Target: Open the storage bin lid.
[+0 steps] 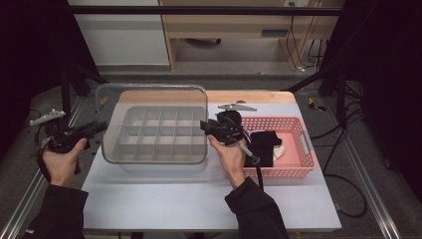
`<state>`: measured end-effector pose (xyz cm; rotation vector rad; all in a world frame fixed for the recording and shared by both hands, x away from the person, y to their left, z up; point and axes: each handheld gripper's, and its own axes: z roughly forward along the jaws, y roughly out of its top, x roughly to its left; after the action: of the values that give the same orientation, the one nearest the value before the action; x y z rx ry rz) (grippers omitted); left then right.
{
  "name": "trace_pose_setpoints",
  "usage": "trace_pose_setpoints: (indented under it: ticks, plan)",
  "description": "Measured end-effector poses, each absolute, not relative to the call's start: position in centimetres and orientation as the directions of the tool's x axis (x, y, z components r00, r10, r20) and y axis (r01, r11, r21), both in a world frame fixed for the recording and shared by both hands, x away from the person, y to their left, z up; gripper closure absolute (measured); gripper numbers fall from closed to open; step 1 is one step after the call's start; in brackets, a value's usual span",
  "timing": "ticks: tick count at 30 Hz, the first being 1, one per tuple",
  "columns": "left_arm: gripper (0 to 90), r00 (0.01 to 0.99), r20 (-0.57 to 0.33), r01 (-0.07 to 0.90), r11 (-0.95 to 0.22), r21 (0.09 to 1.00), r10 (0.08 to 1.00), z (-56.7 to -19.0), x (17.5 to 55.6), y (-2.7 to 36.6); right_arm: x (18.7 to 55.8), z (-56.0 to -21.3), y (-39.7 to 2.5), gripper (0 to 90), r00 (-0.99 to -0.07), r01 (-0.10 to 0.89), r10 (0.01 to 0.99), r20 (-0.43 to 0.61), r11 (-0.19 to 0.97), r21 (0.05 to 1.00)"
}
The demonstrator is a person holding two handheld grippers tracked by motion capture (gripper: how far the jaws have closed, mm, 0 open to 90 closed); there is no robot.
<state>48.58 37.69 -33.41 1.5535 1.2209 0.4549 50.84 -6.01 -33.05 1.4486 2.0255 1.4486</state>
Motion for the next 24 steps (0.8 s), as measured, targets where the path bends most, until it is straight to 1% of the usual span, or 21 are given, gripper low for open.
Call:
trace_pose_setpoints:
  ticks: [11,24]
  plan:
    - [60.4,0.450,-0.286,0.419,0.083,0.904,0.846,-32.6,45.4,37.6,46.8,-31.3,-7.5,73.0,-0.547,0.497,0.781,0.300,0.015,0.868]
    - [60.7,0.481,-0.274,0.396,0.073,0.915,0.833,-33.5,41.3,37.0,42.7,-31.6,-9.1,75.0,-0.606,0.470,0.742,0.287,0.042,0.882]
